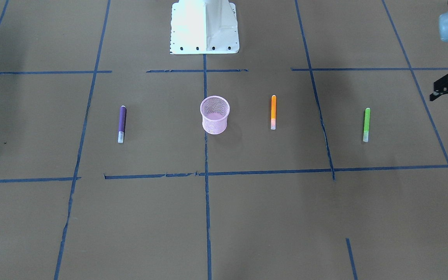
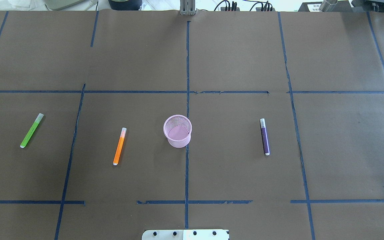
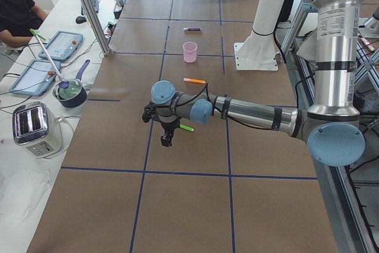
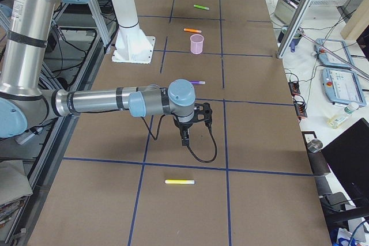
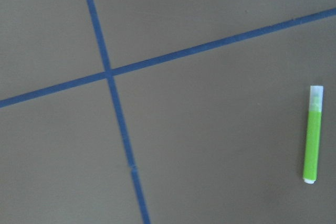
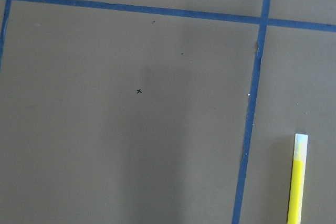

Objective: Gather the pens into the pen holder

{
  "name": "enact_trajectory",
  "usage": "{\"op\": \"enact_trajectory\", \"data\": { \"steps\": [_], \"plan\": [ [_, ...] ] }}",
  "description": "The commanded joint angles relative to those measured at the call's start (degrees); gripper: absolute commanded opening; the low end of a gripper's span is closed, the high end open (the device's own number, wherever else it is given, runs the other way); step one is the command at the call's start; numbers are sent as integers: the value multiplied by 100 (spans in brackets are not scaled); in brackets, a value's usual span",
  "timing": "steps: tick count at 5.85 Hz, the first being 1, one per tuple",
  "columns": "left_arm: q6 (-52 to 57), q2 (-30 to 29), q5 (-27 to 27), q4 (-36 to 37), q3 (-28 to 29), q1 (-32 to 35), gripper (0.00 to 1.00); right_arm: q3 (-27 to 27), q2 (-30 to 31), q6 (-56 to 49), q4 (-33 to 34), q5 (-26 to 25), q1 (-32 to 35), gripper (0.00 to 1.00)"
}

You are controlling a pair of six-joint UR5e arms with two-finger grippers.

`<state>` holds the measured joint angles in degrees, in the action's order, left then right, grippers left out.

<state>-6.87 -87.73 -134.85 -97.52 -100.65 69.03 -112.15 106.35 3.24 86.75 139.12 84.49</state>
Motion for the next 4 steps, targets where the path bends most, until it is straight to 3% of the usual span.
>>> {"op": "enact_trajectory", "data": {
  "steps": [1,2,3,4],
  "plan": [
    [-437,-417,29,-127,290,-897,98,-8,44,-16,0,10,-12,100],
    [-603,-742,116,-136,605,-1170,99,-8,53,-16,0,53,-3,100],
    [-883,-998,587,-153,834,-1477,99,0,53,-60,17,141,-29,100],
    [-886,-1061,618,-232,1019,-1558,99,0,53,-52,26,159,-64,100]
  ]
}}
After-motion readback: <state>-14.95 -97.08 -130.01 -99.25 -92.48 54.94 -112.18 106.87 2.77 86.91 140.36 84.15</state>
